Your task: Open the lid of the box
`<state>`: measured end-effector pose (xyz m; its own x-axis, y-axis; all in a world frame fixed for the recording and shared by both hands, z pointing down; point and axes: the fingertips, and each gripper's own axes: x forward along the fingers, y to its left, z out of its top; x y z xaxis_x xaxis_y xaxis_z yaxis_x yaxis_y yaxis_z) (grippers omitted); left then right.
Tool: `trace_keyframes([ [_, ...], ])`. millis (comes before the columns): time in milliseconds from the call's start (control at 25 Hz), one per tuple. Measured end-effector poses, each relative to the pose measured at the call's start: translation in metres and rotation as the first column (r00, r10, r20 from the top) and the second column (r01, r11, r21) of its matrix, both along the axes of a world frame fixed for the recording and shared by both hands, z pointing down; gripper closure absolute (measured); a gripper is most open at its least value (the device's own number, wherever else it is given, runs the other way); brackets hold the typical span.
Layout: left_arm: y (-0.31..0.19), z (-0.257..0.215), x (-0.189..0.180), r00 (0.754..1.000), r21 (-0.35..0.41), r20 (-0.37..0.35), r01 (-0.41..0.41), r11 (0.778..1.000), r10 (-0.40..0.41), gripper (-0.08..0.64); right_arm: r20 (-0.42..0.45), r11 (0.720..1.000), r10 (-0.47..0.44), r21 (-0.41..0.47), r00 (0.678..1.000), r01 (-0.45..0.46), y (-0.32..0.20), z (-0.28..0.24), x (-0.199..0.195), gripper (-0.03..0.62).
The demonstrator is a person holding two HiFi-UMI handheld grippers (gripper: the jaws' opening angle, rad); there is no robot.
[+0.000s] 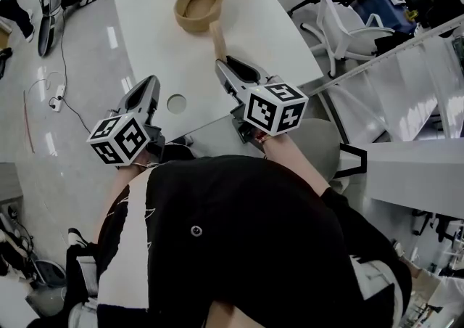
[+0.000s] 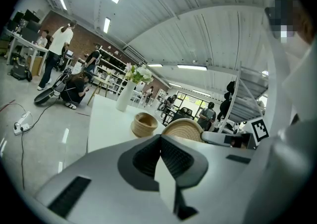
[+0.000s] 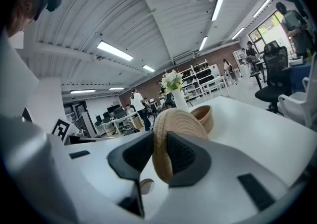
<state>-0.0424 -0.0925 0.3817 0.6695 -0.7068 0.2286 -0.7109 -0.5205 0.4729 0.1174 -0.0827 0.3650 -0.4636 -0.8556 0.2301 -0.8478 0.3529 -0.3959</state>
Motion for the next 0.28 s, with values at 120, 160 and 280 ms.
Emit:
trace_keyframes([
  [120,0.0011,-0.0018,-0.0016,1.0,0.003,0.001,0.001,1.0,-0.001,0.549,0.0,1.0,0.0,0.0,1.0,0.0,0.0011,-0.0005,-0.0014,0.5],
  [160,0.0012,-0.0028,-0.002,1.0,0.004,0.001,0.001,1.0,-0.001,0.549,-0.001,1.0,0.001,0.0,1.0,-0.001,0.0014,-0.0008,-0.0015,0.5],
  [280,0.0019,-0.0056,-0.0034,1.0,0.006,0.0,0.002,1.0,-0.002,0.549,-0.002,1.0,0.006,-0.003,1.0,-0.006,0.0023,-0.0016,-0.0016,0.5],
])
